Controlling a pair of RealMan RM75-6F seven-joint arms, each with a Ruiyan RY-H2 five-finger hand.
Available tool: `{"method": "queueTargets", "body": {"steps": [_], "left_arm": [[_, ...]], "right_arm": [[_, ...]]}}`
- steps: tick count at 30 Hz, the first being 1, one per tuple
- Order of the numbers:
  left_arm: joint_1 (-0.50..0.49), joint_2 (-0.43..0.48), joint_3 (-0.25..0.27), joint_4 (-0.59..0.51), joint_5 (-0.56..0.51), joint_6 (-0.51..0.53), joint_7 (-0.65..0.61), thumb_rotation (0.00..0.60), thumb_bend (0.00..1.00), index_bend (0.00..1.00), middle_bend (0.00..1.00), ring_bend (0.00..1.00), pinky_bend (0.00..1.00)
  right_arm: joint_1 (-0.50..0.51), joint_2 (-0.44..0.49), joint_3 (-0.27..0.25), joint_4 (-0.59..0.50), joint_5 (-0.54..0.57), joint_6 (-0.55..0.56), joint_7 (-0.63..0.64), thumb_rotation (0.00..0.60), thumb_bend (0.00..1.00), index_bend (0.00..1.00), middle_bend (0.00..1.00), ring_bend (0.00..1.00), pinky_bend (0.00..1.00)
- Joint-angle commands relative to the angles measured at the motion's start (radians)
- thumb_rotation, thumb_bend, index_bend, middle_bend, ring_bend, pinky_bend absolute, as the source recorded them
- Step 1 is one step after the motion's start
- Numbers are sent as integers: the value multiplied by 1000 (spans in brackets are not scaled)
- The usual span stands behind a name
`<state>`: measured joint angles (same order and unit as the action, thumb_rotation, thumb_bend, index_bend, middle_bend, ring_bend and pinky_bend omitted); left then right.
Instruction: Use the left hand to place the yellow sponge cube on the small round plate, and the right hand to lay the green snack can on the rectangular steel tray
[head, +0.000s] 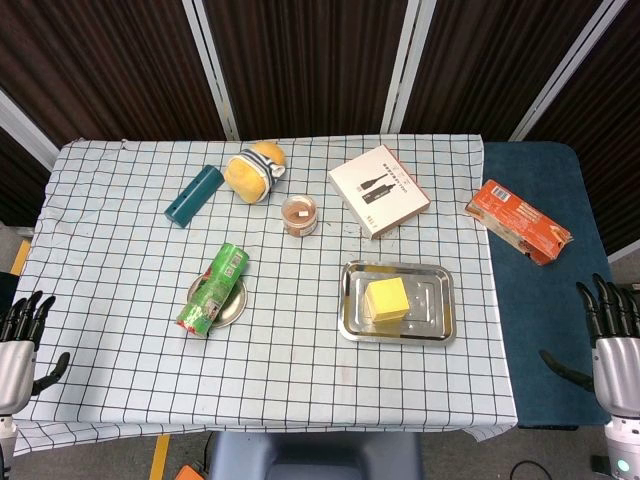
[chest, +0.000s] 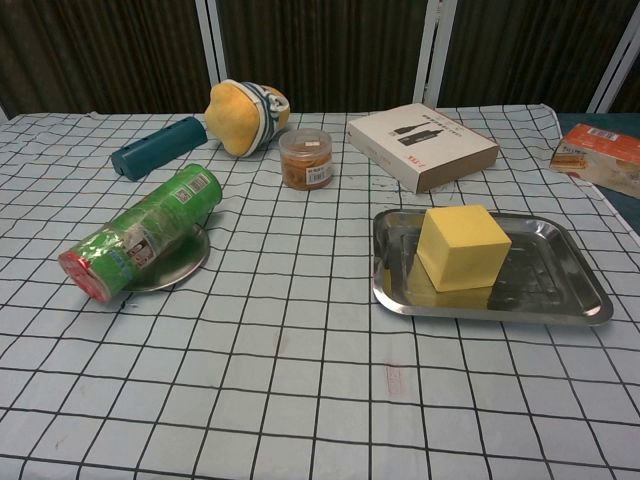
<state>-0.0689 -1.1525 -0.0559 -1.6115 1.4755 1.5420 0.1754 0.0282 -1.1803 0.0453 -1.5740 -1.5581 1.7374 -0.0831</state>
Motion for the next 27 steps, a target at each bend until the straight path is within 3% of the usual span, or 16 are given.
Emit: {"method": "queueTargets", "body": {"steps": [1,7,17,22,27], "left_arm": [[0,-2,0,2,5,2,-3,600,347,0,0,0,117],[-11,-4,-3,16,19,-6,-27,600,347,0,0,0,116],[-14,-5,-4,31,30,-1,-48,600,340,0,0,0,116],[-12,-1,-4,30,37,5,-57,600,338,0,0,0,116],[-9,2,-6,28,24,2,-61,600,339,0,0,0,117]], "right_arm": [[0,5,4,-5,3,-14,-3,600,27,0,0,0,173],[-1,21,-8,-19,-24,-35,42,600,27,0,0,0,172],[51,79,-41,-53,-67,-172,118,600,26,0,0,0,171],[153,93,-24,-95,-69,-331,130,600,27,37,0,0,171],[269,38,27,-91,8,-513,45,600,27,71,0,14,168]]}}
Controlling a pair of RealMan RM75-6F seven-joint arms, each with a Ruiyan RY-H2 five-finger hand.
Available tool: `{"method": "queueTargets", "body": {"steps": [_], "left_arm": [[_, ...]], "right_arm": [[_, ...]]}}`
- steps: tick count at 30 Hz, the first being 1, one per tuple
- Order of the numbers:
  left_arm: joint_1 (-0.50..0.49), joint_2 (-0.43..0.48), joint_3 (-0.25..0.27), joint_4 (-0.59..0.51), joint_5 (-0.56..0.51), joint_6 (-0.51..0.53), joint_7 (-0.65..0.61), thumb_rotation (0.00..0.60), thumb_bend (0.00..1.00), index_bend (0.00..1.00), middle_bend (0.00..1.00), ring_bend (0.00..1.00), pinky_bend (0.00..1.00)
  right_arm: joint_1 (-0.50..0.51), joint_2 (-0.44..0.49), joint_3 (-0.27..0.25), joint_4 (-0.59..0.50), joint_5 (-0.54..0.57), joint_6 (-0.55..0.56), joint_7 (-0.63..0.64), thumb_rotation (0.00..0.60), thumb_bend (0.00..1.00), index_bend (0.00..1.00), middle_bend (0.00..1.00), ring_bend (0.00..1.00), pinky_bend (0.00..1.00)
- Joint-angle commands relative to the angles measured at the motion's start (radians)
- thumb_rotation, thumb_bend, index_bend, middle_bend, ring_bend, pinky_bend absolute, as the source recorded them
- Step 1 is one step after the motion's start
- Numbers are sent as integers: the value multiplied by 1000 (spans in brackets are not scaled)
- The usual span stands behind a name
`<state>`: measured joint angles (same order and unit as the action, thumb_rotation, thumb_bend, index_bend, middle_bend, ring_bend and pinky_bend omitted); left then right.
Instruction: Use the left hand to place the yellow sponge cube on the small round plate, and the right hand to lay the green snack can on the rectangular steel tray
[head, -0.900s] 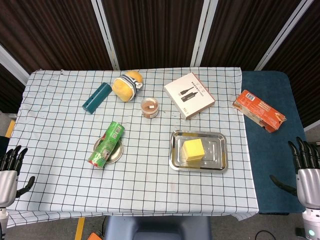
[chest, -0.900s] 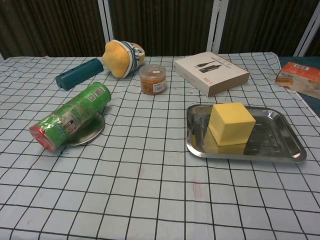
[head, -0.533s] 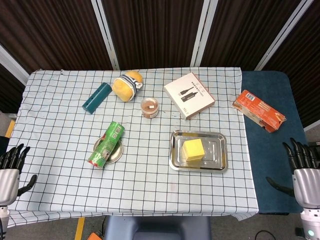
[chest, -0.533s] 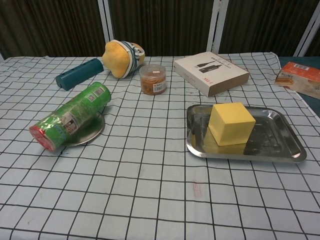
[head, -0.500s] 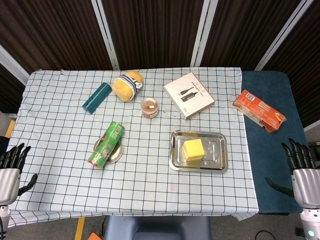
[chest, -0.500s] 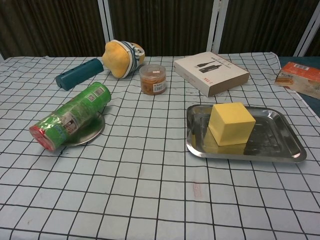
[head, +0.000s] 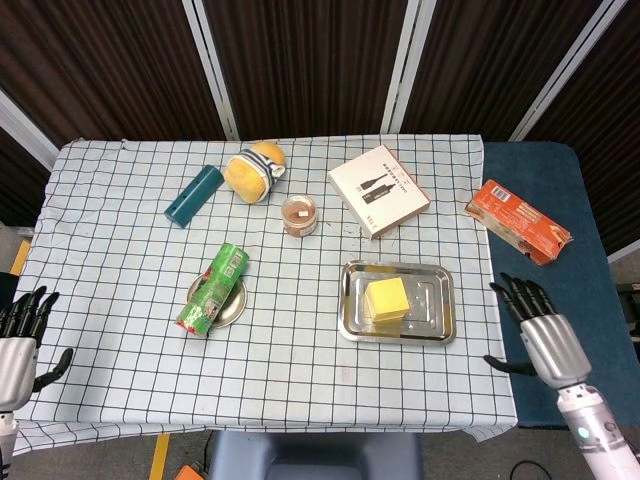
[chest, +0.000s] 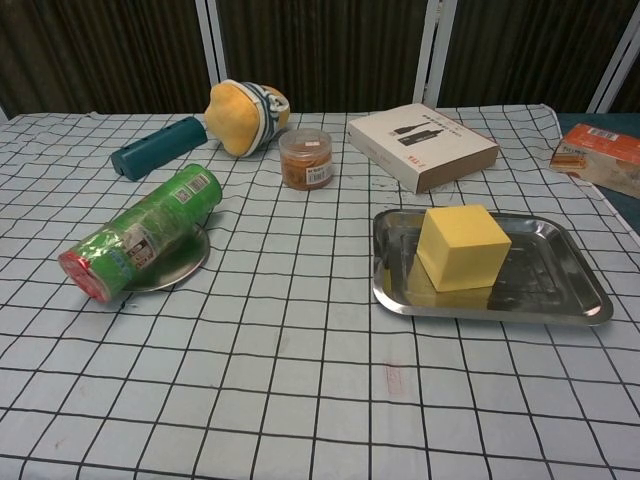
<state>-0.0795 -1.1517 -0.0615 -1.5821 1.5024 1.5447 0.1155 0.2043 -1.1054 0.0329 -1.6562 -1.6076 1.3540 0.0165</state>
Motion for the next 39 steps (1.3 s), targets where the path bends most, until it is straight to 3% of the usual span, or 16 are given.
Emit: {"method": "queueTargets", "body": {"steps": [1,6,15,26,33,39], "left_arm": [[2,1,-1,-3,-4,-1,2,600,339,0,0,0,118],[1,0,2,-3,4,2,14,600,339,0,0,0,117],[3,0,-3,-2,-2,6,12,600,337,0,0,0,118],[5,5,-4,-2,1,9,-5,600,337,0,0,0,118],[7,8,-5,-1,1,12,-15,600,336,0,0,0,118],[7,11,-4,-6,3,12,-20,600,335,0,0,0,119]], "right_arm": [[118,-48,49,-9,85,-175,-70,600,27,76,1,18,168],[222,-97,91,1,214,-349,-161,600,27,97,29,31,168],[363,-218,158,88,446,-521,-259,600,27,145,64,55,168],[451,-330,163,172,517,-540,-304,600,26,240,175,165,178],[458,-390,157,223,480,-487,-291,600,31,417,363,384,340],[466,-438,154,269,468,-461,-288,600,189,635,542,642,611]]}}
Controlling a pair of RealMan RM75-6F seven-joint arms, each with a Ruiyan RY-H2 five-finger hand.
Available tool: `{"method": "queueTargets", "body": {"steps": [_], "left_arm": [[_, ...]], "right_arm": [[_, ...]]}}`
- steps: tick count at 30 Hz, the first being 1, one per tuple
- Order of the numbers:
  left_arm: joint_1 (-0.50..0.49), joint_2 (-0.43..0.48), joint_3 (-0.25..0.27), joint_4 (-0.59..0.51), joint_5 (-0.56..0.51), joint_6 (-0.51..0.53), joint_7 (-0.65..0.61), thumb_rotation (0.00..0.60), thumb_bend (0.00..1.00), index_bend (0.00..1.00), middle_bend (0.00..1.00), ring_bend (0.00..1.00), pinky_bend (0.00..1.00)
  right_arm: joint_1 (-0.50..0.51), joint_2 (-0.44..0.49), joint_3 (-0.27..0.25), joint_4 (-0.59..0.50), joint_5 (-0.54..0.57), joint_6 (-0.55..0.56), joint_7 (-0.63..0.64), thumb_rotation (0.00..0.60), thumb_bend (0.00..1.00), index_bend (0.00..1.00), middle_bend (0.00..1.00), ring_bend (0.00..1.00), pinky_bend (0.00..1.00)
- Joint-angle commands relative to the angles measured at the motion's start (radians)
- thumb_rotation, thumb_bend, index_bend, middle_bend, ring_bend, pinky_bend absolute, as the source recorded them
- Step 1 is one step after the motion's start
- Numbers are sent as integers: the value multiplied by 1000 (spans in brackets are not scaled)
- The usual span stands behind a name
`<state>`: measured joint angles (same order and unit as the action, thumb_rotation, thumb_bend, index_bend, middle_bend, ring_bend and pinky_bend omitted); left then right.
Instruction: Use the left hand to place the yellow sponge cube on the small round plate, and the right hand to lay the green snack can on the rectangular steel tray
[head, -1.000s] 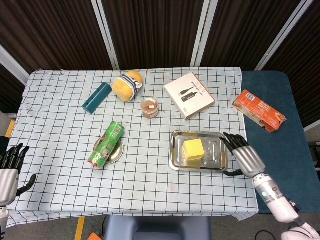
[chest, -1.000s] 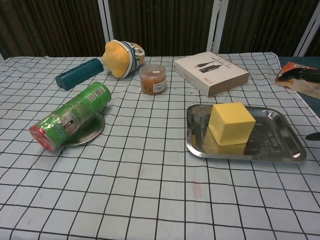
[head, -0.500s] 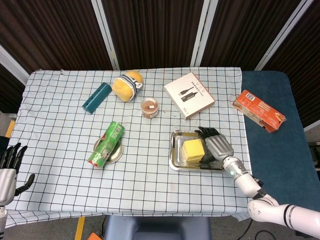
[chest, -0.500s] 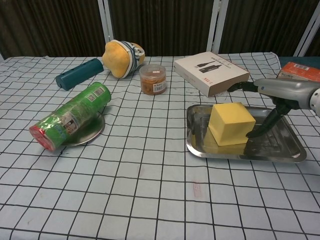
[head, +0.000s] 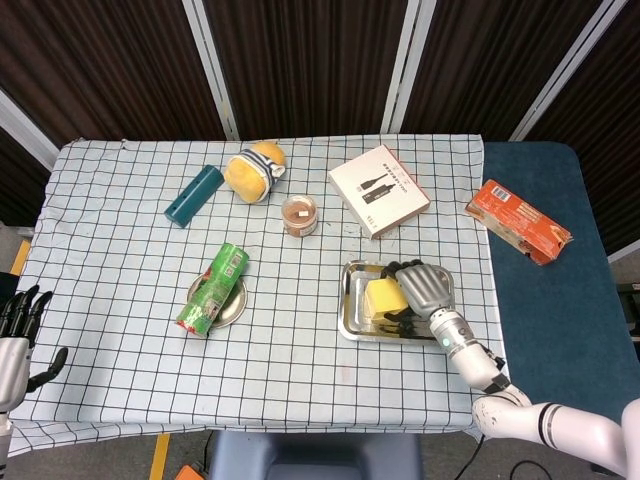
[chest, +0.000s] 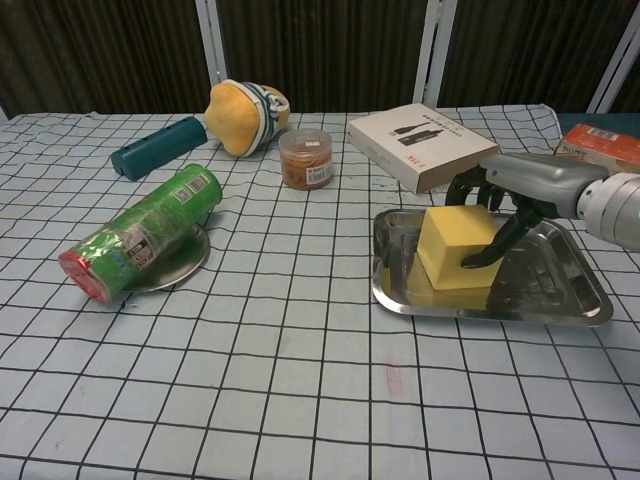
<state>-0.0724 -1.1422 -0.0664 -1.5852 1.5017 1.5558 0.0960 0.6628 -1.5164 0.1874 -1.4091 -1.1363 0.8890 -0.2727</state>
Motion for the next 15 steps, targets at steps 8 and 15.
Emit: {"method": "queueTargets", "body": {"steps": [8,15], "left_arm": [[1,7,-2,-3,-3,-1,-13,600,336,0,0,0,119],[1,12,-7,-1,-16,-9,-28,600,336,0,0,0,119]], "right_arm": [[52,-98,26,42,-78,72,-14,600,226,692,587,690,661],[120,-174,77,74,-88,84,-33,600,226,709,601,701,673]]}}
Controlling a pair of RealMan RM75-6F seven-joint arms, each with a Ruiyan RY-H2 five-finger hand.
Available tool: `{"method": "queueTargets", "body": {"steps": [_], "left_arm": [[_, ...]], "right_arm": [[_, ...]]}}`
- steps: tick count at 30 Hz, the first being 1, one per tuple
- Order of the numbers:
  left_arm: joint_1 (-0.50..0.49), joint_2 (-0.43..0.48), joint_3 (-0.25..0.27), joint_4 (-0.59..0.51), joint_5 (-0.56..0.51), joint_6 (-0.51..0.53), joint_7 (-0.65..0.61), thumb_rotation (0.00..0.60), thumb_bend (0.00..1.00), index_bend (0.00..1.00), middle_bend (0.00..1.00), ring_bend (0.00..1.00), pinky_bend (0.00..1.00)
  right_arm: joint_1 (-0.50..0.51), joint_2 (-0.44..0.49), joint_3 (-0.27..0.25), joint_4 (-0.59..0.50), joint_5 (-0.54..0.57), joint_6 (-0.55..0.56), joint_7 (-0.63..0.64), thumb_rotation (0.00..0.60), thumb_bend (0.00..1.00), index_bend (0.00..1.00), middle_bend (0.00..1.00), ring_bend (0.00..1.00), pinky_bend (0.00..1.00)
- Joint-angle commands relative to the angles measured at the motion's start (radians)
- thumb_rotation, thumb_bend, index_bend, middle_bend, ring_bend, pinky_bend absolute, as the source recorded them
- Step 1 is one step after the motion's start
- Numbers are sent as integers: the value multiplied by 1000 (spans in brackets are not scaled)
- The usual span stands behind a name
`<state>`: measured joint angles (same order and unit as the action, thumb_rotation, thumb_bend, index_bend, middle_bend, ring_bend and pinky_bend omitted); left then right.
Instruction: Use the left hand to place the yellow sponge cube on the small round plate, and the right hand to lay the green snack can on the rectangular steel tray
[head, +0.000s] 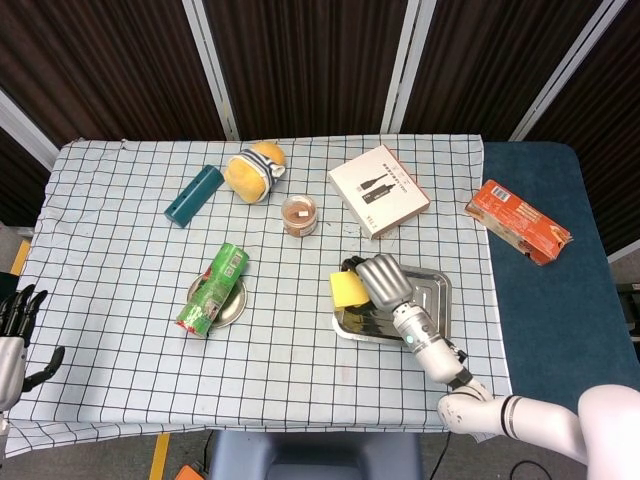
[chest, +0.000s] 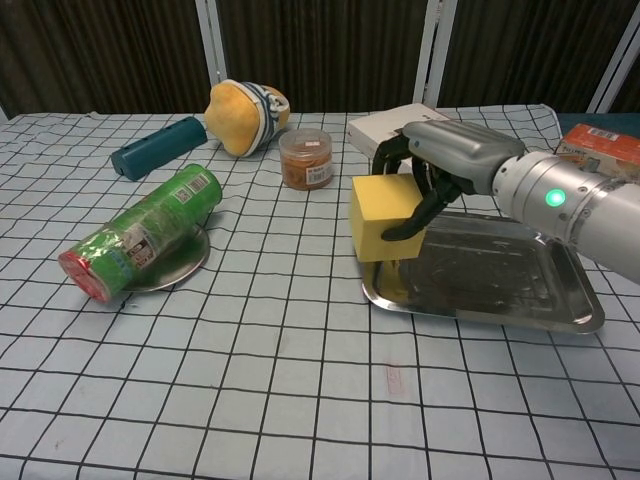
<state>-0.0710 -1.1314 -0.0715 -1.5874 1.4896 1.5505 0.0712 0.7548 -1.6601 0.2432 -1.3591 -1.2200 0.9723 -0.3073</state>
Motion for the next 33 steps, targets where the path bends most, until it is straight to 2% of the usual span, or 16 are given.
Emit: {"method": "queueTargets", "body": {"steps": [1,9,16,19,20,22,25,27,30,33], "left_arm": [[-1,2,-2,1,-7,-6,-6,600,336,0,0,0,119],[-5,2,-10,13,-37,-28,-19,600,335,0,0,0,119],[-16,-17,-22,38,-79,-56,16,600,334,0,0,0,119],[-19,-18,-23,39,-86,-66,15,600,333,0,0,0,119],[-20,-18,-22,39,-84,-68,16,600,333,0,0,0,119],[-22,-17,-19,39,-79,-70,16,600,333,0,0,0,119],[-21,-17,-17,40,-75,-68,13,600,333,0,0,0,119],[-21,-17,-18,39,-76,-67,13,600,333,0,0,0,119],[-22,-18,-19,39,-80,-69,17,600,332,0,0,0,119],[-23,-19,-18,39,-83,-74,20,600,332,0,0,0,119]], "right_arm": [[39,-45,28,42,-5,-2,6,600,226,709,601,701,673],[175,-217,96,316,-31,-49,131,600,226,710,604,704,676],[279,-324,106,534,-97,-93,350,600,226,712,604,690,666],[309,-363,100,614,-117,-94,398,600,226,696,604,653,627],[316,-372,95,633,-122,-100,415,600,226,678,595,614,607],[321,-374,85,644,-128,-111,438,600,226,585,511,466,516],[317,-361,65,636,-143,-115,457,600,226,387,326,238,332],[312,-349,56,623,-148,-113,458,600,222,288,218,132,237],[302,-323,45,591,-148,-119,447,600,191,148,83,16,125],[292,-296,41,555,-144,-117,425,600,169,41,12,0,71]]}}
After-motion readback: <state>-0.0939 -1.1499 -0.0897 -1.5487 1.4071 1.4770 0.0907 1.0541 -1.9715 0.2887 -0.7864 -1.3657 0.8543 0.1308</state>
